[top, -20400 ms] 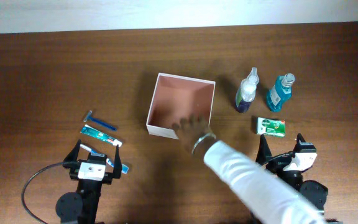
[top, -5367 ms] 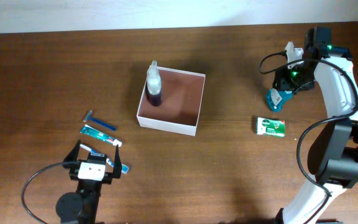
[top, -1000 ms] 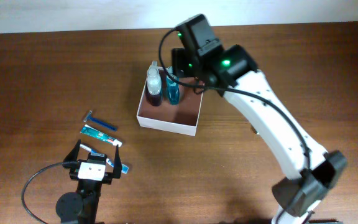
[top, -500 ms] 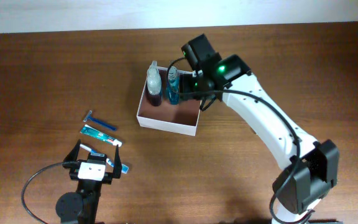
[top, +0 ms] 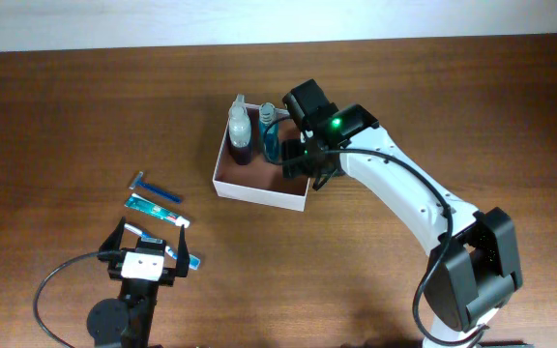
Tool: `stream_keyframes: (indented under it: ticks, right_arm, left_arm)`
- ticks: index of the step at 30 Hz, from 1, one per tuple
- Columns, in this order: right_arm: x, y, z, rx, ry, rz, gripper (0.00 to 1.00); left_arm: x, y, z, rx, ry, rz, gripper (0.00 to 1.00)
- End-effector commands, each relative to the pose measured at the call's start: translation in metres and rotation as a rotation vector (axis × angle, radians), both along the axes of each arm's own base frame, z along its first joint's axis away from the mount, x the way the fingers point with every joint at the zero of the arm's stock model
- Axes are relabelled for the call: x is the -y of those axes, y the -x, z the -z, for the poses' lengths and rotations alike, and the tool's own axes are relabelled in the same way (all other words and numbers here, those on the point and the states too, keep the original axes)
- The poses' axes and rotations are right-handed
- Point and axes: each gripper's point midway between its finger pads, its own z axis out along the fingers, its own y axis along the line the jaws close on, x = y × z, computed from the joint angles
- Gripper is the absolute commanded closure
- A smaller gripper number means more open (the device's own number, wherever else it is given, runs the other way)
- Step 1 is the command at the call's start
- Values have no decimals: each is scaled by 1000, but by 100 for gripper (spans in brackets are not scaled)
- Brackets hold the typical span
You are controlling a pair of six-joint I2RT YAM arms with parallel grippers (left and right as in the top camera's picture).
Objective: Pack container
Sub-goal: 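Lower the mouthwash beside the soap bottle and open the right gripper, then move the right gripper to the green Dettol soap bar and grasp it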
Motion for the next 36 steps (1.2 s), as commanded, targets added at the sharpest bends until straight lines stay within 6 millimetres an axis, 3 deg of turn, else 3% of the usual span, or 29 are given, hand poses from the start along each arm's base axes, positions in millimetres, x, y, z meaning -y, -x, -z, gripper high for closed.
stream_keyframes:
  ticks: [1, 19, 36]
  right_arm:
    - [6, 5, 13, -20, 36, 11, 30]
    - [22, 15, 39, -42, 107, 25, 30]
    - [77, 10, 41, -72, 232, 91, 30]
  left_arm:
    - [-2, 0, 3, -7, 17, -11, 1]
    - [-2, 0, 3, -7, 17, -11, 1]
    - [-2, 0, 3, -7, 17, -12, 1]
